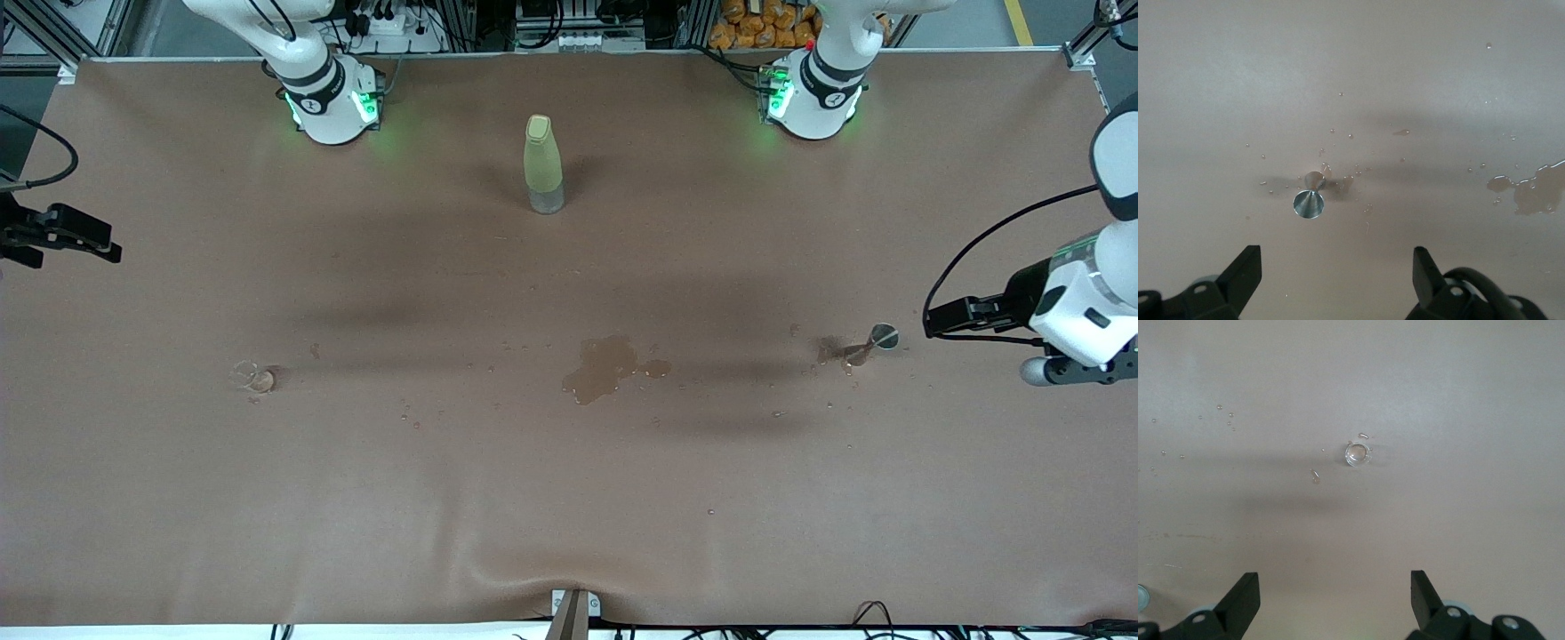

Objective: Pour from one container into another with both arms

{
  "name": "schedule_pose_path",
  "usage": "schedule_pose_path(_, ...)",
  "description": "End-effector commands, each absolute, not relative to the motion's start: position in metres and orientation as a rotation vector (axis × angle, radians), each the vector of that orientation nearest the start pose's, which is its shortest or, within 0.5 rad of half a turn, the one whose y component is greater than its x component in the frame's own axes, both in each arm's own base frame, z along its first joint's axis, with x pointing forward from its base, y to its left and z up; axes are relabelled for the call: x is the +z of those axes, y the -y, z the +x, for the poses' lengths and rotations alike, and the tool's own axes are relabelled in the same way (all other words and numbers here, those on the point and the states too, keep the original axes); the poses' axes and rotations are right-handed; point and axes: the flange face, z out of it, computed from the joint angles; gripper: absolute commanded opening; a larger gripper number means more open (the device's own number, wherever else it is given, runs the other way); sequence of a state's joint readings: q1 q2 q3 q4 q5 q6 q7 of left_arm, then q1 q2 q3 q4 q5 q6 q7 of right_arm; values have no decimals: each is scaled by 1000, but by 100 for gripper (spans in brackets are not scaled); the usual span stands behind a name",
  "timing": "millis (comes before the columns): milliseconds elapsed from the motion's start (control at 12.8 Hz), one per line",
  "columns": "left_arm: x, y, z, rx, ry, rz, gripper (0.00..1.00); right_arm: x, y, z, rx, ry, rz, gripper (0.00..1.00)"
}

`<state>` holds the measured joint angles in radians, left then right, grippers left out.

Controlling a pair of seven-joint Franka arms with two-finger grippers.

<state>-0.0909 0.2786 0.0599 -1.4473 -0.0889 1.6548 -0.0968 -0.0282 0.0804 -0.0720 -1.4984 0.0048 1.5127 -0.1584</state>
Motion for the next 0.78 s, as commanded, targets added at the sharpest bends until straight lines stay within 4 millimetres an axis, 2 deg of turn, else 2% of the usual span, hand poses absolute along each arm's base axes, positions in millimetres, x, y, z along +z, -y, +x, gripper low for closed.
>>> schedule_pose_path(0, 528, 31, 635, 118, 106, -3180, 100, 615, 62, 570, 104, 72, -3149, 100)
schedule_pose_path(390, 529, 33, 635, 116, 109, -3182, 100, 613, 58, 573, 88, 96, -3133, 100)
schedule_pose_path(546, 531, 27, 634, 111, 116, -3181, 100, 603, 54, 579, 101, 189, -3122, 100)
schedule_pose_path(702, 534, 19, 634, 99, 113, -3169, 100, 588, 63, 588, 93, 346, -3088, 100)
